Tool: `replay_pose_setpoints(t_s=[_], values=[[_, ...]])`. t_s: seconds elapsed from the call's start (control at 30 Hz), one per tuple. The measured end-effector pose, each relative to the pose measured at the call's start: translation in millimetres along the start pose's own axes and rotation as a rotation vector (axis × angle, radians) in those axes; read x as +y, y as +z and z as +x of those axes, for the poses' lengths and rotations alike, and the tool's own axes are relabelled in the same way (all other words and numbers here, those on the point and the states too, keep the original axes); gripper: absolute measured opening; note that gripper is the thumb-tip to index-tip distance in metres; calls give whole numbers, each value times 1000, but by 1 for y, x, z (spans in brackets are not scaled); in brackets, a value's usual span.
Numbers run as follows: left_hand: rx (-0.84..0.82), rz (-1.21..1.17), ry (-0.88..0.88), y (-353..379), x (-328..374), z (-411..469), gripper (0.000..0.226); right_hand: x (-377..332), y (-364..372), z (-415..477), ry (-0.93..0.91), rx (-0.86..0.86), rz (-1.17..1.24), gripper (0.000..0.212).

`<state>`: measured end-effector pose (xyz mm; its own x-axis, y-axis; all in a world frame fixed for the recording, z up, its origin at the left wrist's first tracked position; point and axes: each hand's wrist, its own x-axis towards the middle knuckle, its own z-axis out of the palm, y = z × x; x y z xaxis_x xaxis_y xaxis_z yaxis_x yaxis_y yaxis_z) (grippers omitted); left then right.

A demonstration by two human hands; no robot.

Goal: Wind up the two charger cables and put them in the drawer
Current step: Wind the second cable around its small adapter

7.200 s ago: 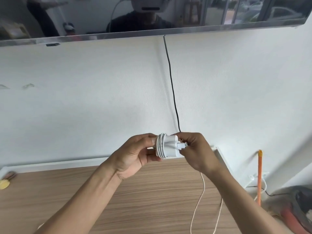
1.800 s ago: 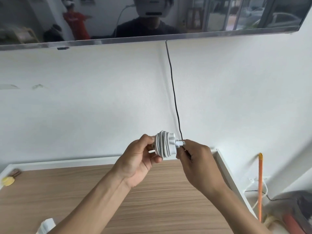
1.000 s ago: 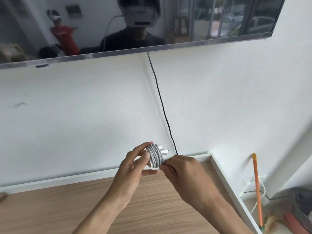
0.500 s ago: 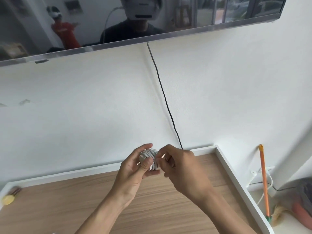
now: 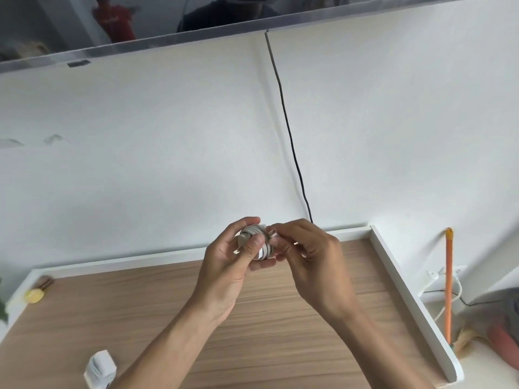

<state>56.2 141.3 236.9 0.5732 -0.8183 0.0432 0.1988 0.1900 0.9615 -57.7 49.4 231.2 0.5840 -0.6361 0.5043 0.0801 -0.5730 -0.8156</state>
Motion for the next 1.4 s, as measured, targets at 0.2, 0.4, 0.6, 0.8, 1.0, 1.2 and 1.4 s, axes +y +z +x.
replay_pose_setpoints(t_s=[0.2,0.4,0.6,0.8,1.0,1.2,1.4], values=[[-3,68,81,-5,4,-1,35,-10,7,-1,120,90,142,13],[45,83,127,-11,0,-2,35,-4,19,-4,105,130,109,11],[20,55,122,-18,0,-1,39,-6,22,-1,94,165,98,10],[54,60,155,-17,-3,2,29,-3,26,-2,7,184,7,11],[100,69,148,-15,-3,4,29,1,29,-3,-57,185,-37,15],[107,78,146,-12,-3,4,30,5,29,-3,-124,225,-54,13],[92,99,187,-7,-5,3,21,13,25,-8,-150,185,-28,13]])
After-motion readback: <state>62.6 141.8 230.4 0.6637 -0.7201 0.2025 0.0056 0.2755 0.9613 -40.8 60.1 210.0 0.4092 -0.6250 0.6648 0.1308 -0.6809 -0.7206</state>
